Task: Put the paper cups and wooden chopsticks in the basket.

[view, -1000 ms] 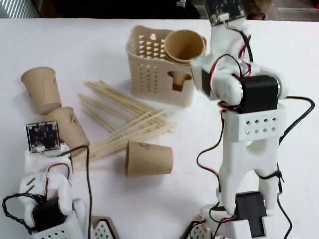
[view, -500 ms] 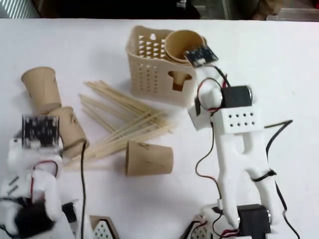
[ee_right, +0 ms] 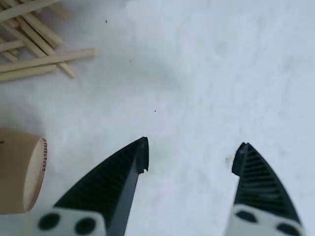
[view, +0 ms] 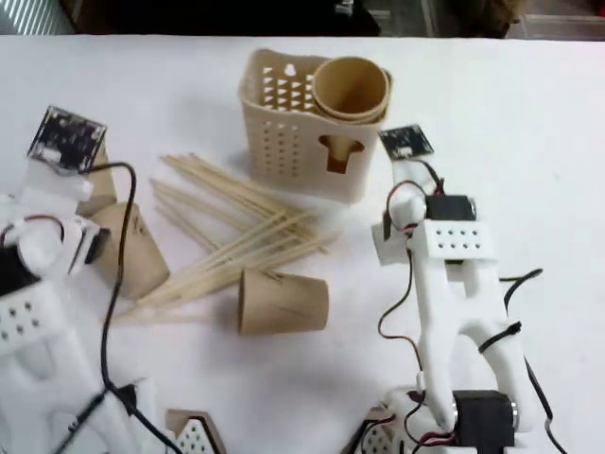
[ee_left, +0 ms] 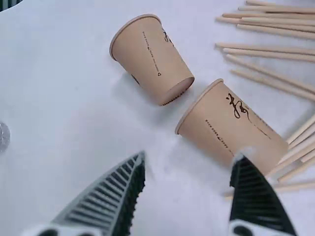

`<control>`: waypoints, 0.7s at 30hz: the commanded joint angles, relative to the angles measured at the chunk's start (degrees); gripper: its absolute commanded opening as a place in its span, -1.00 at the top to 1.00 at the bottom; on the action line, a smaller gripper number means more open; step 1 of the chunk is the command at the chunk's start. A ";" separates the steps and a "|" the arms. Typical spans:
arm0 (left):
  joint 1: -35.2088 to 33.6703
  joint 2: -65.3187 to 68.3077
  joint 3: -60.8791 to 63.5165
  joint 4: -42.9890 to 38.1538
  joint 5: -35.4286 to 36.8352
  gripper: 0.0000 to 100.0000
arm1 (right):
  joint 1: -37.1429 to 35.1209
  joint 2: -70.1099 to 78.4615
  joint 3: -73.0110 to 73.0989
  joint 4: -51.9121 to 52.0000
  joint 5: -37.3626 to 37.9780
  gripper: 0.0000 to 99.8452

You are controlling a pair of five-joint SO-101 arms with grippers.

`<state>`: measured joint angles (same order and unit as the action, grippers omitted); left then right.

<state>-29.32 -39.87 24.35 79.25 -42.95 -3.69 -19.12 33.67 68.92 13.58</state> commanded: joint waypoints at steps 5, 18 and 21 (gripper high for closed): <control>-0.31 16.04 -7.82 0.26 -6.77 0.43 | 0.57 -1.89 0.53 -1.71 -1.41 0.43; 7.25 41.19 -23.65 6.15 0.00 0.42 | 0.48 -1.89 4.48 -4.35 -1.49 0.43; 7.52 45.58 -28.92 6.42 2.46 0.42 | 0.57 -1.89 4.57 -4.35 -1.49 0.43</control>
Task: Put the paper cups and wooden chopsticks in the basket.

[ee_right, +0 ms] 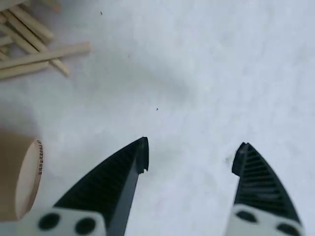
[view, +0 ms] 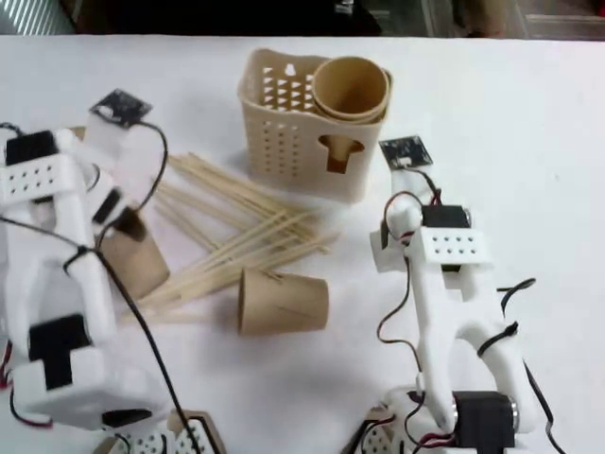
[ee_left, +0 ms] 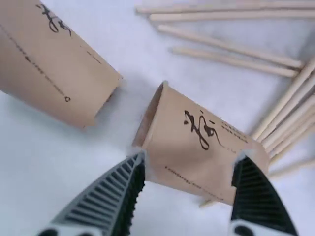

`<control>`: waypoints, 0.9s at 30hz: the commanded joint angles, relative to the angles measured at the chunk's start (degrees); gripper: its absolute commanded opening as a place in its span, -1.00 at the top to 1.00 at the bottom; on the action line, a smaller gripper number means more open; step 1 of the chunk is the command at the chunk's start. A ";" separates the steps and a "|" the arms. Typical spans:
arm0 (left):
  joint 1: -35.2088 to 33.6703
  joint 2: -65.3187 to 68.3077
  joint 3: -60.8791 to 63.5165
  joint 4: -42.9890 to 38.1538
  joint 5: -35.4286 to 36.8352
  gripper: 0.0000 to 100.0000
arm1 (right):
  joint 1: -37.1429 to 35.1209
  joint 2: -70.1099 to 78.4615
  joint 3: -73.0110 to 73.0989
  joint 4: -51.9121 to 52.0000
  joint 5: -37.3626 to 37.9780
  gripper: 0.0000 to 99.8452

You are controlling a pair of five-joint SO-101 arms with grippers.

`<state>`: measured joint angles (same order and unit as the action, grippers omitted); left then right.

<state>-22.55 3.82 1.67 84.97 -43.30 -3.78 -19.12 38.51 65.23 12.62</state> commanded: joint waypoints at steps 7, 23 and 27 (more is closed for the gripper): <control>0.92 12.97 -16.62 2.81 5.80 0.42 | 0.66 -1.89 -0.26 -0.48 -0.53 0.43; 6.02 25.36 -31.12 16.88 5.71 0.73 | 0.66 -1.89 -0.18 -0.40 -0.53 0.43; 7.52 25.89 -30.77 16.97 5.98 0.96 | 0.66 -1.89 -0.18 -0.40 -0.53 0.43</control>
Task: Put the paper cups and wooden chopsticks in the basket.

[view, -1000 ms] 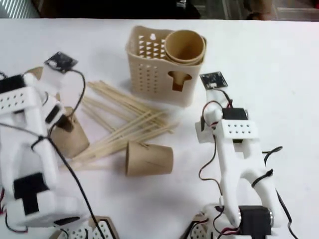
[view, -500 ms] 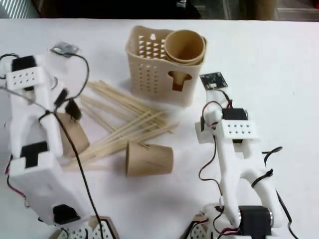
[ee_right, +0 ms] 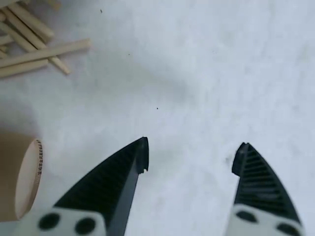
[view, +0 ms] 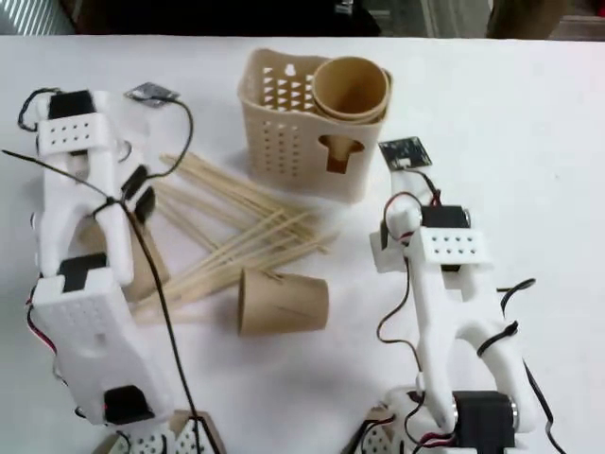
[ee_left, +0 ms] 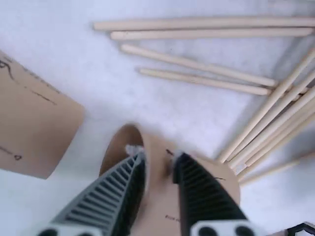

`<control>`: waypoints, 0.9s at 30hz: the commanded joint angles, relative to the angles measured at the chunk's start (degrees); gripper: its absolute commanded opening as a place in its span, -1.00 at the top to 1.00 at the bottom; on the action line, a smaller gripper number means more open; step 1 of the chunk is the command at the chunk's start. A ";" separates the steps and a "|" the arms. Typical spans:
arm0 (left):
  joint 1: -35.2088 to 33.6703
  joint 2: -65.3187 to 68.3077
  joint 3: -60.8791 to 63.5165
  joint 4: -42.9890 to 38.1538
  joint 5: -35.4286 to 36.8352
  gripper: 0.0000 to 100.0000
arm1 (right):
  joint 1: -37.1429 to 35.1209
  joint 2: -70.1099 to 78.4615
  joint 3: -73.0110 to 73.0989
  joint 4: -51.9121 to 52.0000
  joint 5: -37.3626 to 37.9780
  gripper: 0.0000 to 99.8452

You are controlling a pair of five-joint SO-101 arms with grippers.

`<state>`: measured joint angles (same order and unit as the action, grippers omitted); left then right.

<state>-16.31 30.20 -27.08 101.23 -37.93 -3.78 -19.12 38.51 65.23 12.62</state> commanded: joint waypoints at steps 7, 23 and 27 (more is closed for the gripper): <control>1.45 -1.19 -2.55 1.05 0.70 0.95 | 0.66 -1.89 0.62 -0.57 -0.35 0.43; 7.34 -31.43 2.46 1.14 6.95 0.96 | 0.66 -1.89 0.62 -0.57 -0.44 0.43; 12.62 -41.19 3.25 0.44 10.73 0.96 | 0.66 -1.89 0.62 -0.57 -0.53 0.43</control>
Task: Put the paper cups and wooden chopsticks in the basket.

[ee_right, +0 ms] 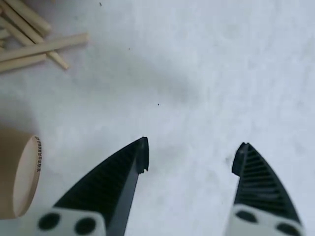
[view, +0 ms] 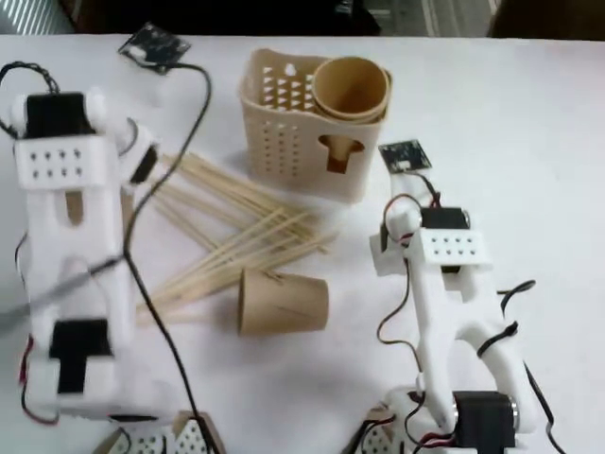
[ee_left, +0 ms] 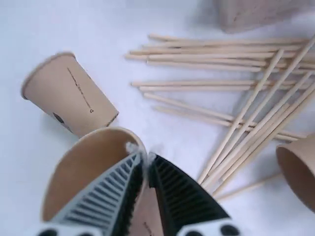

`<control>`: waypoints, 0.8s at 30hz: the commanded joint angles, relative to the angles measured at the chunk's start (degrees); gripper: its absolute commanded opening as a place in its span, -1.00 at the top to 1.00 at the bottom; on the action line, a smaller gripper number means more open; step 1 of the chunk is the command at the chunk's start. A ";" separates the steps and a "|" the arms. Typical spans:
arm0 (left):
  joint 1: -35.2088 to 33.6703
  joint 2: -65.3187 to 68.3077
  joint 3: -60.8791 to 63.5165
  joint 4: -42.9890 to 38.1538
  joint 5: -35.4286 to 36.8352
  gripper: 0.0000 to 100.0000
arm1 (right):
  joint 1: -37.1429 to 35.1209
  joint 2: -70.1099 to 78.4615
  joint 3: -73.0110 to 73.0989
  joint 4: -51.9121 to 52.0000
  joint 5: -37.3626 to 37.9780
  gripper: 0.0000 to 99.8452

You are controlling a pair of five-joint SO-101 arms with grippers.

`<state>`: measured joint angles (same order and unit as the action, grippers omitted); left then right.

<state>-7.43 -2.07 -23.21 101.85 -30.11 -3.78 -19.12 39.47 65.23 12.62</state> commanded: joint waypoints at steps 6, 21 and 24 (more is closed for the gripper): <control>12.00 -18.68 -0.62 -10.73 10.73 0.96 | 0.66 -1.89 -0.26 -0.57 -0.62 0.43; 29.32 -8.92 -0.53 -47.65 21.89 0.96 | 0.66 -2.42 3.08 -4.97 -0.62 0.43; 31.34 -5.14 -0.53 -52.57 21.71 0.96 | 0.66 -2.42 3.08 -5.05 -0.62 0.43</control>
<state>21.76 -8.92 -23.21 54.73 -9.01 -3.78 -19.21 42.90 60.84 12.44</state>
